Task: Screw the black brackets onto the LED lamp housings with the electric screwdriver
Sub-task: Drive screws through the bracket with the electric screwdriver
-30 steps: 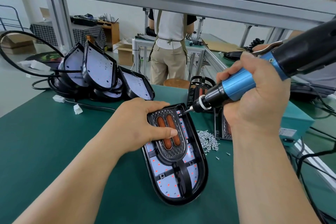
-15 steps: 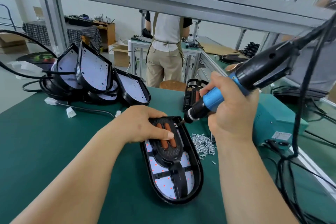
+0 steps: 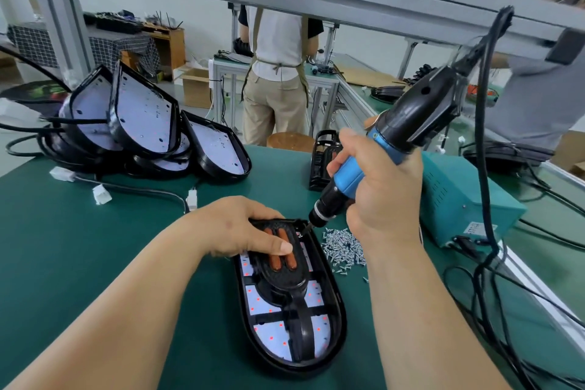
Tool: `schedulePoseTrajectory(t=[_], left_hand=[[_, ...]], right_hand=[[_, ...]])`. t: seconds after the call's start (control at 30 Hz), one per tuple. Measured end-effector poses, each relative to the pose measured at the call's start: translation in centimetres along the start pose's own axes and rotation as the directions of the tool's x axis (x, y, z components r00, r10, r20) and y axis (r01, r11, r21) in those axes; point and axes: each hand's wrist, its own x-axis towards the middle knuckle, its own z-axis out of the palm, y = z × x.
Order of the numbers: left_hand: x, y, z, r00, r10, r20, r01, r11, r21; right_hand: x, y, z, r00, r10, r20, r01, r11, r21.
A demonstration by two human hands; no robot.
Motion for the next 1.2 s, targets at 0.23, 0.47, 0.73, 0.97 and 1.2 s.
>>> schedulePoseTrajectory(t=[0.23, 0.47, 0.73, 0.97, 1.2], left_hand=[[0.2, 0.1, 0.0, 0.999, -0.033, -0.017, 0.034, 0.997, 0.064], [0.1, -0.1, 0.1, 1.000, -0.014, -0.003, 0.014, 0.998, 0.062], [0.1, 0.0, 0.0, 1.000, 0.007, -0.006, -0.007, 0.999, 0.043], [0.3, -0.2, 0.0, 0.998, -0.010, -0.054, 0.013, 0.998, 0.061], [0.1, 0.0, 0.1, 0.999, -0.023, -0.046, 0.025, 0.998, 0.055]], right_hand=[[-1.3, -0.2, 1.7, 0.977, -0.087, 0.196, 0.111, 0.988, -0.111], [-1.1, -0.2, 1.4, 0.985, -0.068, 0.159, 0.088, 0.989, -0.121], [-1.0, 0.1, 1.1, 0.988, -0.074, 0.138, 0.092, 0.988, -0.126], [-0.8, 0.0, 0.8, 0.993, -0.065, 0.103, 0.075, 0.992, -0.098], [-0.7, 0.1, 0.7, 0.992, -0.076, 0.097, 0.084, 0.993, -0.081]])
